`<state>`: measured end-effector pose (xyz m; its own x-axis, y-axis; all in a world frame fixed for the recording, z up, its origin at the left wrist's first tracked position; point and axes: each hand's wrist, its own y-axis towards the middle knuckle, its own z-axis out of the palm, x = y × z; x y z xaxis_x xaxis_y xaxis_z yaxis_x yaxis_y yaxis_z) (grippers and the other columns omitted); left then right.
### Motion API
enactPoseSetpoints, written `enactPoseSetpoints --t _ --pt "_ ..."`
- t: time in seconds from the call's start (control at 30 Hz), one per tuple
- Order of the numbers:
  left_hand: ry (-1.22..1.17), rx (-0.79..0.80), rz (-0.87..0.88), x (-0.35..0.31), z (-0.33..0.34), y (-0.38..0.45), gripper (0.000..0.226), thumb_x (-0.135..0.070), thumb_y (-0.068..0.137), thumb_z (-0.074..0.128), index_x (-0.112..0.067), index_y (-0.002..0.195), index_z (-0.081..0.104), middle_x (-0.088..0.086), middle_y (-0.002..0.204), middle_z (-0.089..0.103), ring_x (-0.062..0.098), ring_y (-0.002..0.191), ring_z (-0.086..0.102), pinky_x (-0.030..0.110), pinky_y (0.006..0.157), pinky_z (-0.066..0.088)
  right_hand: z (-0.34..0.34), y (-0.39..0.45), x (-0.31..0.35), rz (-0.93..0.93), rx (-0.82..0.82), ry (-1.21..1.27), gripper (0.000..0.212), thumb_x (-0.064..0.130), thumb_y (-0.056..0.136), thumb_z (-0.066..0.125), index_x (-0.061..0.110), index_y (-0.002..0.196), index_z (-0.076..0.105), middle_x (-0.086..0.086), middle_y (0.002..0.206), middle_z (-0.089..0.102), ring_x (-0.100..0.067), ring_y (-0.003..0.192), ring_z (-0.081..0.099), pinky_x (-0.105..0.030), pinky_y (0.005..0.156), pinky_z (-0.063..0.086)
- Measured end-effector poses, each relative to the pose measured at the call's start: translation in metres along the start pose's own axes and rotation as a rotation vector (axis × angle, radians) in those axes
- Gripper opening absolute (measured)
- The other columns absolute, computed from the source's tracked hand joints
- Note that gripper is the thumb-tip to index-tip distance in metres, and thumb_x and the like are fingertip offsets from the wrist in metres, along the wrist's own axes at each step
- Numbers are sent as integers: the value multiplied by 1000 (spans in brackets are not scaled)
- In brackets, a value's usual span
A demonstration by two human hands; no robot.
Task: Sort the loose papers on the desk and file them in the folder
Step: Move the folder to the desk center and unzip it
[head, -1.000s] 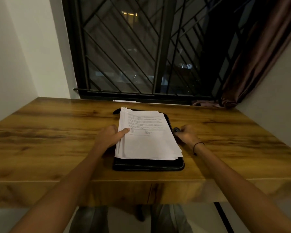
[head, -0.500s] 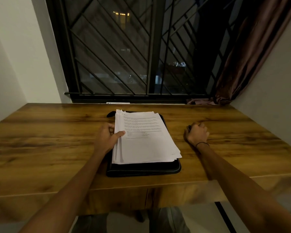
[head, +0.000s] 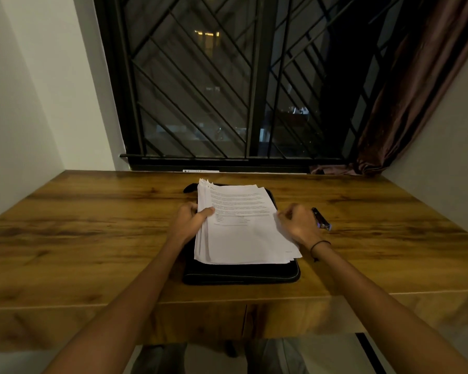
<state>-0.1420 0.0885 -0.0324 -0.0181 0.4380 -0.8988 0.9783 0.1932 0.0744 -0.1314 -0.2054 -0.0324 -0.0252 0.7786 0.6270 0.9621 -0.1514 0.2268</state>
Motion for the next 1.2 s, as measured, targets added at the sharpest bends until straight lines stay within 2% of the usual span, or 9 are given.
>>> enactPoseSetpoints --t 0.23,0.37,0.47,0.57,0.7,0.77,0.83,1.03,1.2 --pt "256 200 75 -22 11 18 42 -38 100 58 -16 136 58 3 131 66 25 116 64 41 98 52 -2 2 28 229 205 143 33 35 96 61 17 70 53 -1 65 52 -19 61 50 -30 57 38" --pt "59 275 17 -31 29 15 41 -29 106 49 -17 146 47 3 142 57 24 127 55 41 106 46 -7 3 23 312 239 192 24 26 95 60 17 73 60 4 67 61 -14 59 55 -26 50 38" --pt "-154 272 13 -36 40 12 41 -24 108 49 -18 148 45 3 142 57 19 121 56 33 99 47 -18 10 8 379 299 342 14 32 93 67 18 97 69 0 90 70 -17 75 62 -26 63 49" --pt "-263 260 65 -48 52 17 41 -22 108 50 -18 149 46 0 139 58 18 121 57 34 103 47 -37 18 -9 415 350 479 38 36 83 74 8 109 72 -12 109 75 -31 97 71 -46 92 59" --pt "-375 293 68 -77 86 28 41 -18 107 50 -15 148 50 -1 138 60 20 121 60 33 105 47 -72 30 -24 455 261 501 46 24 89 71 -12 117 63 -14 92 67 -32 84 60 -36 71 45" --pt "-382 335 39 -96 112 34 40 -19 108 49 -12 147 51 2 138 61 19 117 61 29 99 47 -92 36 -30 453 154 445 11 7 99 63 -2 104 60 -8 89 65 -23 78 61 -25 59 48" --pt "-358 421 14 -113 141 38 42 -24 108 48 -12 148 50 3 142 60 21 120 61 30 99 47 -113 37 -39 425 40 355 11 -5 100 55 6 100 51 -4 88 57 -14 73 54 -23 50 43" --pt "-129 596 42 -142 222 35 40 -23 109 40 -12 146 51 6 141 59 21 117 59 31 92 47 -139 39 -104 444 -74 165 8 0 98 50 3 93 55 -11 98 61 -26 90 55 -44 85 51" --pt "22 602 93 -134 253 39 39 -23 102 47 -13 137 60 7 126 68 25 109 66 45 100 55 -138 41 -136 451 -82 33 20 4 97 54 -2 116 57 -16 109 62 -27 93 54 -39 79 48"
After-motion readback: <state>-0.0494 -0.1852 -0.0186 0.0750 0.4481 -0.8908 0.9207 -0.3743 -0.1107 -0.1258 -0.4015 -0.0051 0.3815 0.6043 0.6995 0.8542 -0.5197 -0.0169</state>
